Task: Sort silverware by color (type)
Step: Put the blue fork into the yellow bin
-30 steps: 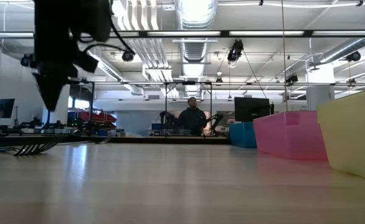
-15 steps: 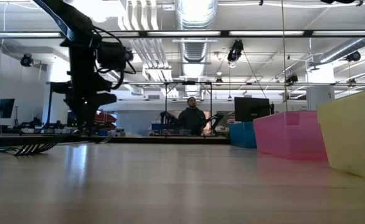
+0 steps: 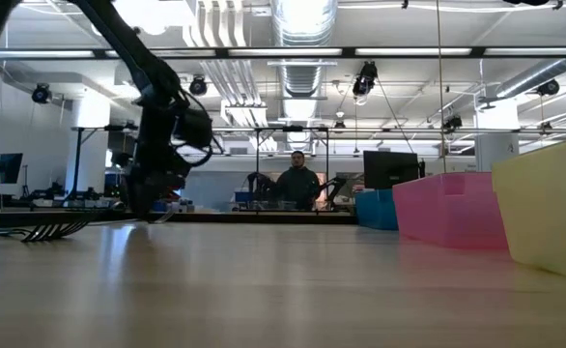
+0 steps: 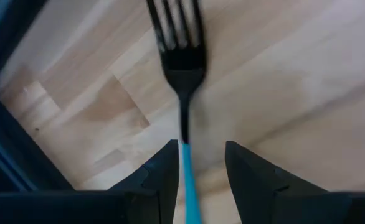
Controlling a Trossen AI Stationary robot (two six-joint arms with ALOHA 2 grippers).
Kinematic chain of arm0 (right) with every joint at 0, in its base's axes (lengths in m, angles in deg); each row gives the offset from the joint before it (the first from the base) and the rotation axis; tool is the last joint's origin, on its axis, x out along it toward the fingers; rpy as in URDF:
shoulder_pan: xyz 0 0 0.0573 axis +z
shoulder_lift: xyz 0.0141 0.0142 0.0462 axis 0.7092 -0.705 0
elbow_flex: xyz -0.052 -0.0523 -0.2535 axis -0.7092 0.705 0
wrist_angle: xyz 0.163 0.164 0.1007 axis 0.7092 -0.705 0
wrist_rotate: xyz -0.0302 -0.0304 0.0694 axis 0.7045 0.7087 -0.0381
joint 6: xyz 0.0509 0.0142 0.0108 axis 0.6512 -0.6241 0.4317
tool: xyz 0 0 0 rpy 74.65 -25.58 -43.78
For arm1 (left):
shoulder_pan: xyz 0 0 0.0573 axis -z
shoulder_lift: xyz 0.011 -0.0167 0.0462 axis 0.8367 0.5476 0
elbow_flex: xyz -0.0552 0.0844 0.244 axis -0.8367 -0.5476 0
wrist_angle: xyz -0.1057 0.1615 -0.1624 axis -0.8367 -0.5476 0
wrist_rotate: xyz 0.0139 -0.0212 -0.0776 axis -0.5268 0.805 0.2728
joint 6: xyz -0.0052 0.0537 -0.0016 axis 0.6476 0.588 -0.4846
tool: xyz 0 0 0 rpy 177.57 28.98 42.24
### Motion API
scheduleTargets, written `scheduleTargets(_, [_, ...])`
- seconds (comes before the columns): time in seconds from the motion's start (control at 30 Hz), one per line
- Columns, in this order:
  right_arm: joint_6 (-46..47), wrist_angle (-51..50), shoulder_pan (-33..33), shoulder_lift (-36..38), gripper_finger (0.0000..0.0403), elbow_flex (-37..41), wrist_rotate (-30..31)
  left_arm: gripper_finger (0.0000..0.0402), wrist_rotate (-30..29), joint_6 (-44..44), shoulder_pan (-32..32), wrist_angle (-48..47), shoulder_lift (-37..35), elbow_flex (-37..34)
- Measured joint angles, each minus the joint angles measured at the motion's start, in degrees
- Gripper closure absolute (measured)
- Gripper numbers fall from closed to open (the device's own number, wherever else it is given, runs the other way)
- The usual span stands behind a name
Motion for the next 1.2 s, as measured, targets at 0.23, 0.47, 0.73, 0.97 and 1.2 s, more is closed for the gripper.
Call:
scheduleTargets(0.23, [-0.2, 0.0, -0.1, 0.0, 0.0307, 0.0, 0.0, 0.0288, 2.2, 3.2, -4.6, -1.6, 4.7, 2.8])
scheduleTargets(0.47, [-0.9, 0.0, -0.4, 0.0, 0.0307, 0.0, 0.0, 0.0302, 7.8, 6.4, -5.4, -2.1, 5.2, 4.8])
scheduleTargets(0.73, [-0.2, 0.1, -0.4, 0.0, 0.0309, 0.0, 0.0, 0.0395, 15.6, 1.8, -10.2, -0.7, 7.2, 3.0])
scheduleTargets(0.97, [0.4, 0.1, -0.4, 0.0, 0.0317, 0.0, 0.0, 0.04, 15.8, -0.3, -9.7, -2.3, 5.0, 4.6])
scheduleTargets(1.2, [-0.9, 0.1, -0.4, 0.0, 0.0328, 0.0, 0.2, 0.0401, 16.1, -2.0, -5.5, -0.4, -4.5, 6.4])
